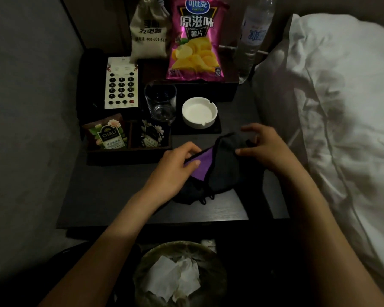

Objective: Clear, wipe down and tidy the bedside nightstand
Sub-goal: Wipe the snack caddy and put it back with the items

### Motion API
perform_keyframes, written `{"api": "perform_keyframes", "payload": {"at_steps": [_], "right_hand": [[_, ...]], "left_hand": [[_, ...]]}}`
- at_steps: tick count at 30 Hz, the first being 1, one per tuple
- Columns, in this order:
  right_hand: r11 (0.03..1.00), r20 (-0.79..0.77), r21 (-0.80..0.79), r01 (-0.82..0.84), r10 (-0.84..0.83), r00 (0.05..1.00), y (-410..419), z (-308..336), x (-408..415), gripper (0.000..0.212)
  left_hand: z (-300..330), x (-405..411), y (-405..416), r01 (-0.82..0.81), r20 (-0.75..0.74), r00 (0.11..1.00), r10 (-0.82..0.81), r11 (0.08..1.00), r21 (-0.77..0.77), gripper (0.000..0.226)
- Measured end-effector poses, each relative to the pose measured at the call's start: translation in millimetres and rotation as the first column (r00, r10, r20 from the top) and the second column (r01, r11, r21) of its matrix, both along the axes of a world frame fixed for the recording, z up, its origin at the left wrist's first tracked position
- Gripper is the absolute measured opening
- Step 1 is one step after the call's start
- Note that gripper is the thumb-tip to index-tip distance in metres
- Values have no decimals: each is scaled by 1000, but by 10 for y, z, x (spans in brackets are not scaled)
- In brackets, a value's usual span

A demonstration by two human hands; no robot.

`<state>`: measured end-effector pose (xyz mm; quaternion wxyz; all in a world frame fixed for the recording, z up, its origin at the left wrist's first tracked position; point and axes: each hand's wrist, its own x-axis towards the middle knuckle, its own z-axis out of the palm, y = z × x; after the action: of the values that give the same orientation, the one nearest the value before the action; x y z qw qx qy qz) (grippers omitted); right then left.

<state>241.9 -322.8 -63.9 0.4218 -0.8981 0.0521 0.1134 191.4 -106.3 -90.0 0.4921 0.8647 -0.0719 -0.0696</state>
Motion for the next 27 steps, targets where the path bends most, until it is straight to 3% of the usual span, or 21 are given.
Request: {"api": "perform_keyframes", "payload": {"at_steps": [3,6,8,10,12,16,22,27], "right_hand": [[958,-154,-274,-86,44,987,-100,-109,16,57],[928,-143,-360,-95,46,989,-168,-123,11,50],[929,-103,-357,-101,68,992,-142,-112,-6,47],[920,-68,-372,-120,102,992,-76,-117,-11,47],[906,-54,-407,-119,106,993,1,-115,-22,43],[901,10,-433,-5,11,1000,56,-116,-46,25],[946,88,-313,83,-58,994,34,-108,0,15],[999,91,10,51,-51,995,-54,-20,36,26]], "left_hand": [[-51,-25,-5,40,75,995,-65,954,298,34],[-29,-40,2,103,56,989,-135,917,386,71],[4,-55,-19,142,45,981,-188,857,495,84],[28,-71,-45,137,85,973,-217,827,546,77],[37,-85,-60,85,189,957,-219,837,540,55],[21,-92,-84,17,313,920,-238,819,573,21],[-41,-109,-106,-14,271,929,-252,707,707,35],[-49,-115,-117,-40,294,929,-222,733,679,29]]}}
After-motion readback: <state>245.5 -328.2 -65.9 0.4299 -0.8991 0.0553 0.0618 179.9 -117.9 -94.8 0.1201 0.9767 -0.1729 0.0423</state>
